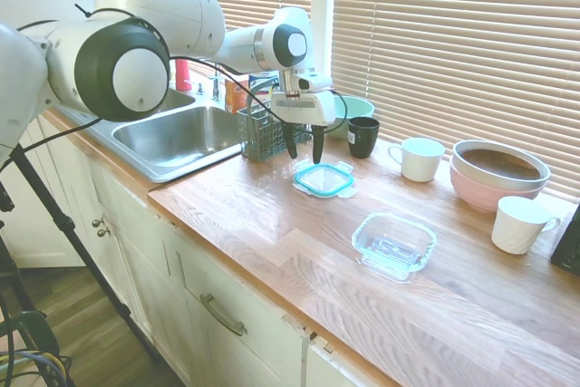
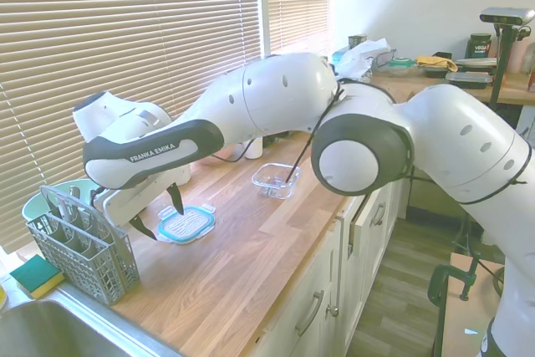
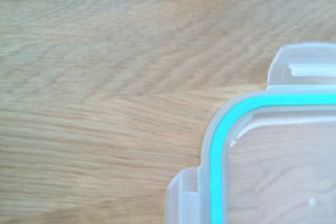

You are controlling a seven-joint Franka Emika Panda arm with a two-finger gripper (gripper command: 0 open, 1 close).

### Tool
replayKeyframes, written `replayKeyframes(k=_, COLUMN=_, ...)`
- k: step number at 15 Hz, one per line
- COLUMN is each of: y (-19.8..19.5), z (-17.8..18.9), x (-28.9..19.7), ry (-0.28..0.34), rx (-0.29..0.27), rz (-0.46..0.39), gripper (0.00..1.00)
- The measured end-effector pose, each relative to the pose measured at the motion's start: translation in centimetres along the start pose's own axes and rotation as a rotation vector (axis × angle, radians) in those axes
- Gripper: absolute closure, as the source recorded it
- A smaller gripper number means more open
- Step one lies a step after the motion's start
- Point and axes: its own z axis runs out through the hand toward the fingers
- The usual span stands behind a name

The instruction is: Cover the lid of the food container

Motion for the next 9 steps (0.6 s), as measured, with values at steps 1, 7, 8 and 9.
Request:
replayKeyframes(k=1, y=-0.2, z=0.3, x=0.1, ry=0.000, rx=-0.005, rz=0.002, gripper=0.00)
replayKeyframes(k=7, y=-1.0, z=1.3, x=0.6, ry=0.005, rx=-0.024, rz=0.011, gripper=0.00)
replayKeyframes(k=8, y=-1.2, z=1.5, x=0.6, ry=0.004, rx=-0.028, rz=0.012, gripper=0.00)
replayKeyframes(k=9, y=-1.3, z=1.7, x=0.6, ry=0.003, rx=-0.032, rz=0.012, gripper=0.00)
